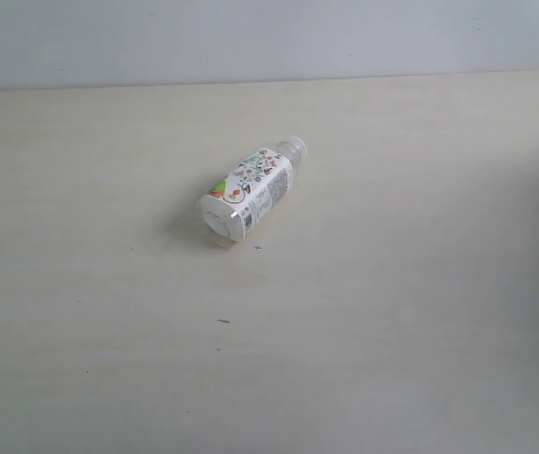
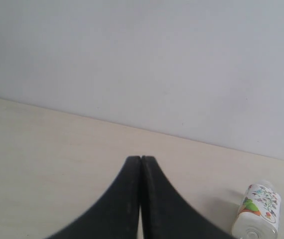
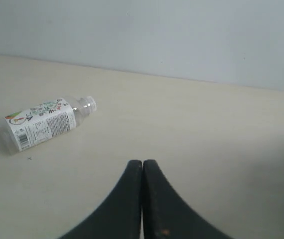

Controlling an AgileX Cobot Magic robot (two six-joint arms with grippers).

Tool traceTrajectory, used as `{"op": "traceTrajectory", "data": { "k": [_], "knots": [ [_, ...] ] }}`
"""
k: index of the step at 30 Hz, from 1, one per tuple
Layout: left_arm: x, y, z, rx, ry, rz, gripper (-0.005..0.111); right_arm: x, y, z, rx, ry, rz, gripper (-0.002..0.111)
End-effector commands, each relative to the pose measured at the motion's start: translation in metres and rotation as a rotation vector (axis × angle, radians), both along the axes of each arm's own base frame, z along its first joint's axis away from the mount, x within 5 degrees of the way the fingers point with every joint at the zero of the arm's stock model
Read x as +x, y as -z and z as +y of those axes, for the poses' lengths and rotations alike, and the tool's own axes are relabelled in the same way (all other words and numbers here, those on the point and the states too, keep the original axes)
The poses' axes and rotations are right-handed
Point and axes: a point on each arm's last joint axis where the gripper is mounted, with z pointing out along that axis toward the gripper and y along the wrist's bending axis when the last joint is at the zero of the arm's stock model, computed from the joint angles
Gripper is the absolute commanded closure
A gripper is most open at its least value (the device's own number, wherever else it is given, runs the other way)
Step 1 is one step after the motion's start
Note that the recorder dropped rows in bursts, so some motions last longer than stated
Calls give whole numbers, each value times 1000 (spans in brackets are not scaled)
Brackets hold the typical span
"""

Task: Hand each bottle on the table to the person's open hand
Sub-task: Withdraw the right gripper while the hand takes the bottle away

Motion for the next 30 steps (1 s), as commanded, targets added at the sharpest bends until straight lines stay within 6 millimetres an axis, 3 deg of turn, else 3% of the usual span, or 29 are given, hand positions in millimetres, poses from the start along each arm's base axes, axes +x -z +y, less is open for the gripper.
{"op": "traceTrajectory", "data": {
  "k": [1, 14, 24, 30],
  "knots": [
    [0, 0, 0, -4, 6, -9, 104, -3, 6, -1, 42, 20, -21, 108],
    [0, 0, 0, -4, 6, -9, 104, -3, 6, -3, -7, 26, -32, 108],
    [0, 0, 0, -4, 6, -9, 104, -1, 7, -13, -270, 58, -76, 108],
    [0, 0, 0, -4, 6, -9, 104, 2, 28, -17, -403, 58, -60, 108]
  ]
}}
